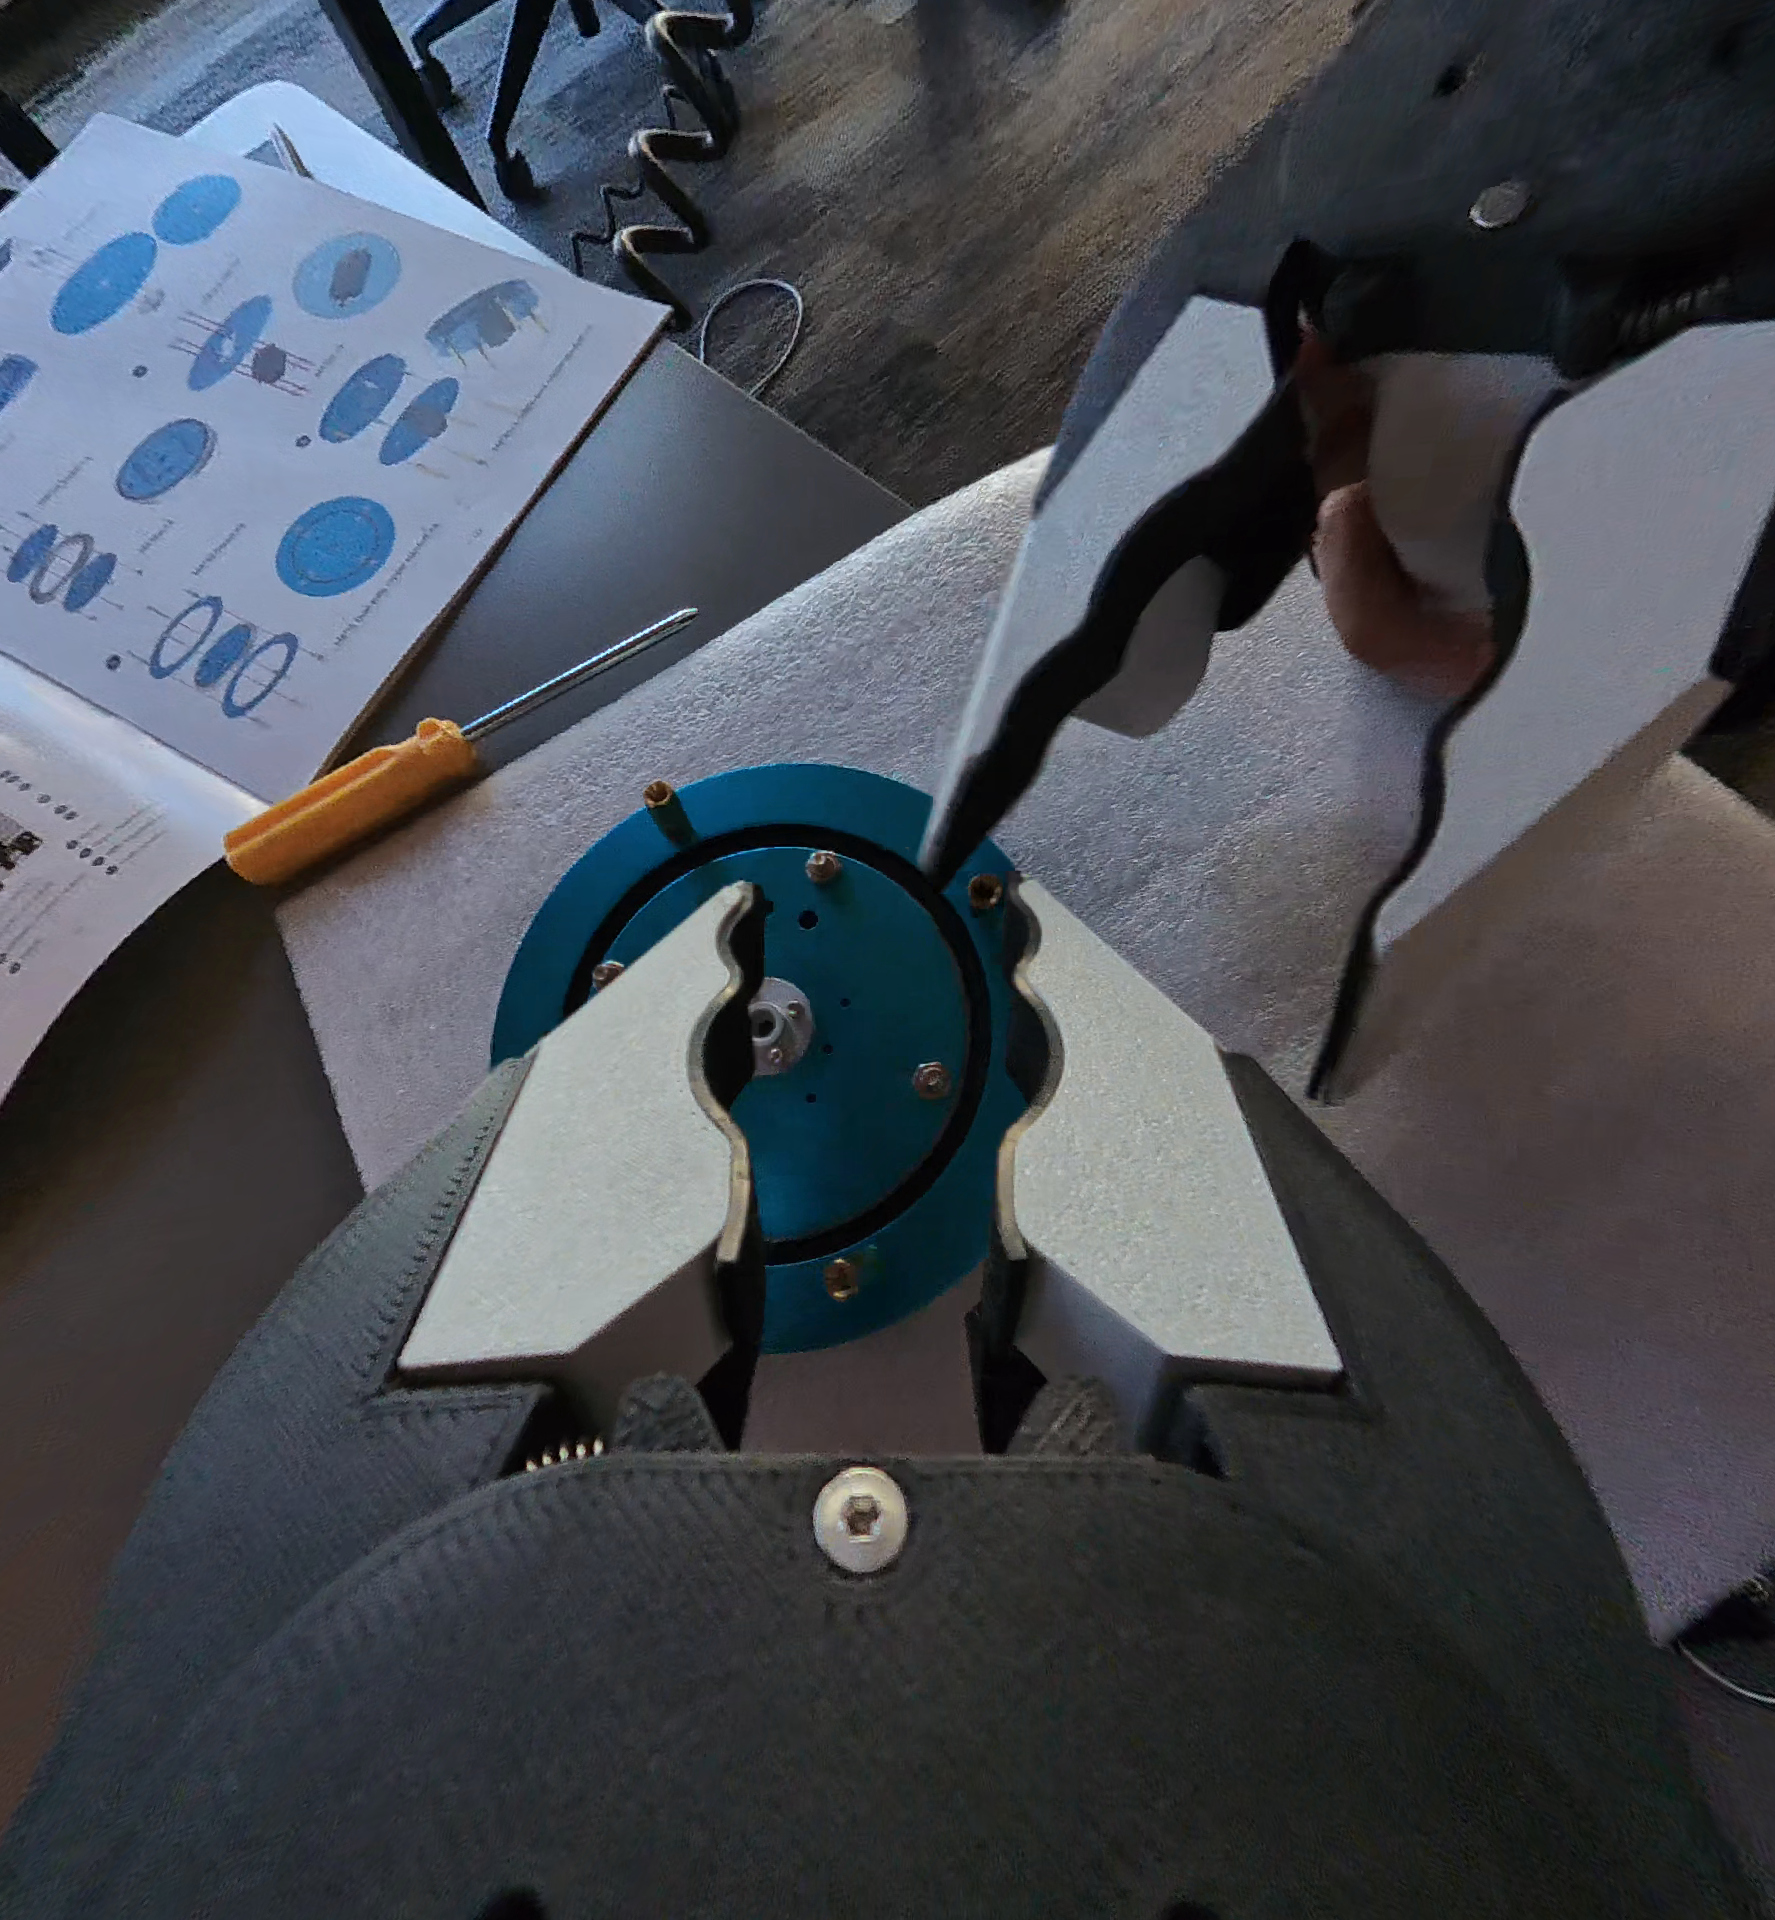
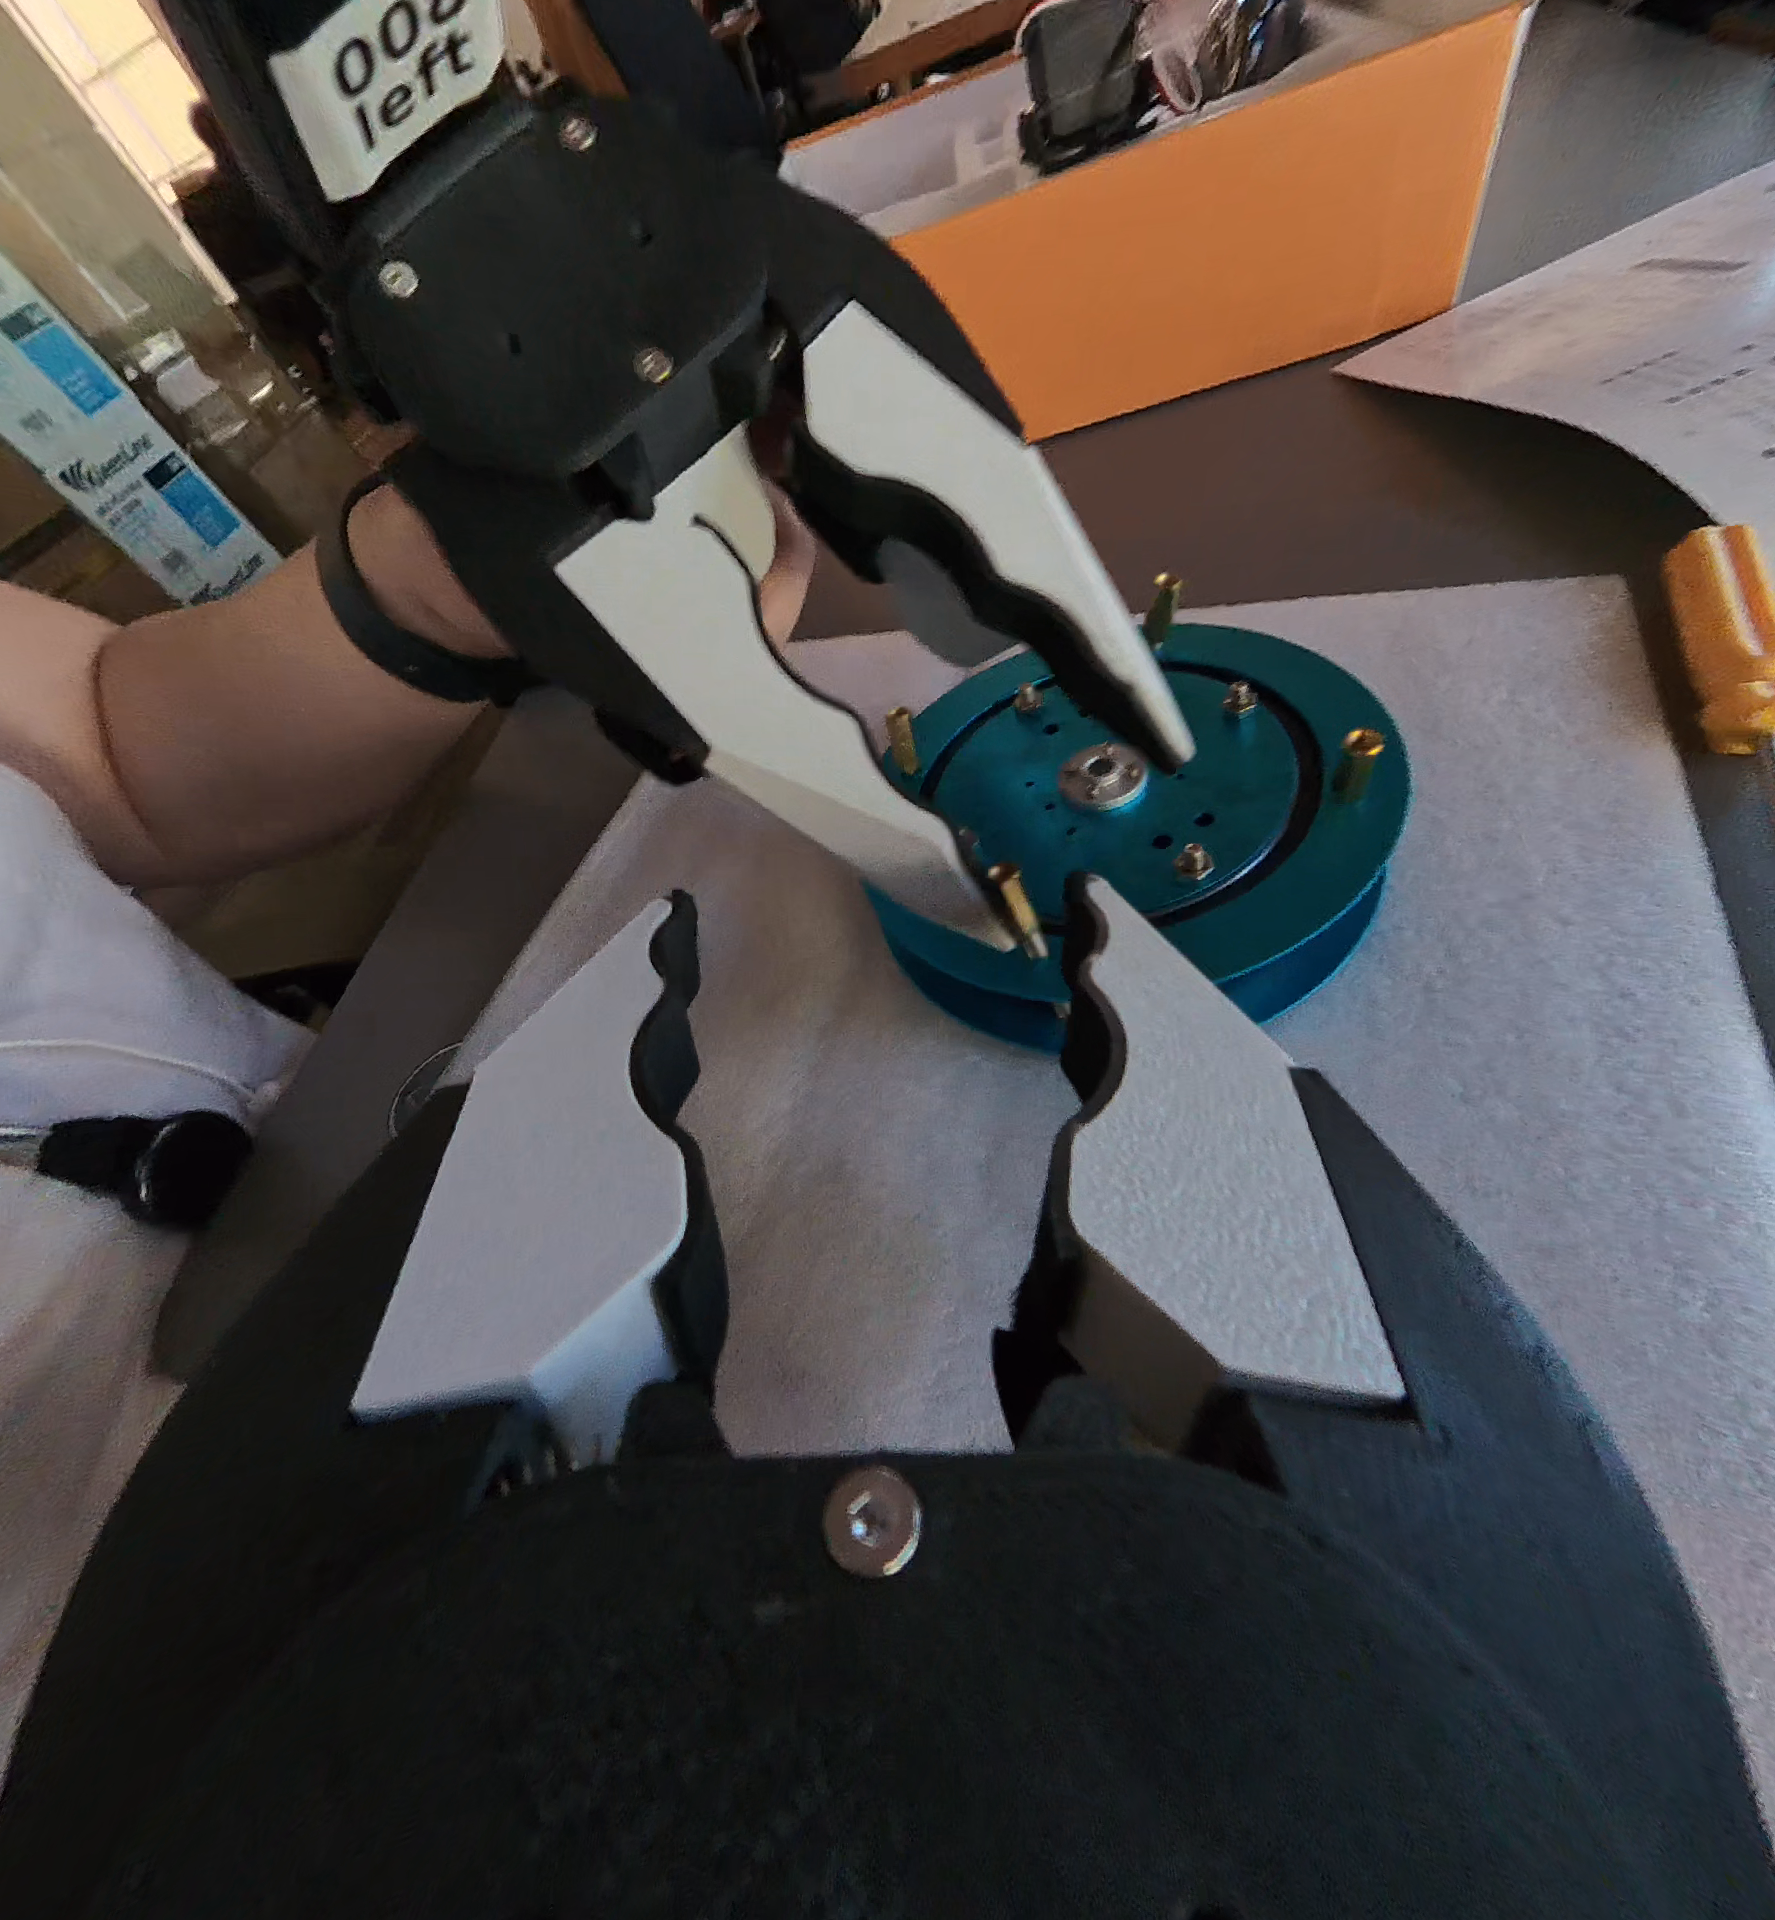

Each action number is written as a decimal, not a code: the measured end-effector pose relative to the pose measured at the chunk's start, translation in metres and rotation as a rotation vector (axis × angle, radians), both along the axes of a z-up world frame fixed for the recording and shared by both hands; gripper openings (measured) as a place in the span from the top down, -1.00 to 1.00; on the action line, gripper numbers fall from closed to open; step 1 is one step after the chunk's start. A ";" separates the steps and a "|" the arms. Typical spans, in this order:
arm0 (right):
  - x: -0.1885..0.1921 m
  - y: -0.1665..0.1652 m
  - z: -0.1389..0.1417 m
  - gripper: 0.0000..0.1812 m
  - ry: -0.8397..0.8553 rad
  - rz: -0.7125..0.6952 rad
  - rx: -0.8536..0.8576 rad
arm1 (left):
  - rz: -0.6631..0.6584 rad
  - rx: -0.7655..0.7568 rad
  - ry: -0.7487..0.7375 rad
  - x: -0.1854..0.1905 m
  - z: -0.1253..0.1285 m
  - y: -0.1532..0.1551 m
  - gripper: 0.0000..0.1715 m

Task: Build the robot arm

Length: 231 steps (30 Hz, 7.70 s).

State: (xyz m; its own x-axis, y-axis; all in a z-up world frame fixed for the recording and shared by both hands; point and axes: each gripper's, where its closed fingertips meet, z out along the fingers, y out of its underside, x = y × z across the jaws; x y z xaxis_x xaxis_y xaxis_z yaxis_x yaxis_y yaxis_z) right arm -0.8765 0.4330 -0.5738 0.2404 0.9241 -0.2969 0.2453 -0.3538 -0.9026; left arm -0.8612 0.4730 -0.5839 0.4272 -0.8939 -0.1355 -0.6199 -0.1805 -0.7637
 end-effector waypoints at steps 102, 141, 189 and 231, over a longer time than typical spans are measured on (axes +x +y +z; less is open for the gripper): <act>0.014 -0.010 -0.004 0.47 -0.087 0.072 0.056 | 0.076 0.072 0.028 -0.036 0.008 0.028 0.41; 0.007 -0.003 0.000 0.31 -0.018 0.004 0.055 | -0.018 -0.032 -0.043 -0.030 0.006 0.008 0.29; -0.003 0.004 0.000 0.35 -0.038 0.000 0.056 | -0.034 0.003 -0.039 -0.018 0.005 0.006 0.23; -0.009 0.015 0.006 0.77 -0.802 0.550 0.577 | 0.292 0.042 -0.195 -0.130 0.024 -0.003 0.42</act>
State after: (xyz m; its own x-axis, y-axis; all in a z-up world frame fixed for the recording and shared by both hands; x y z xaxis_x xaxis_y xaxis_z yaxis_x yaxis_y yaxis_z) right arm -0.8855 0.4480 -0.5678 -0.3124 0.9122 0.2650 0.8210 0.3996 -0.4077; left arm -0.9911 0.4699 -0.5594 0.6855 -0.7256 -0.0605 -0.3886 -0.2944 -0.8731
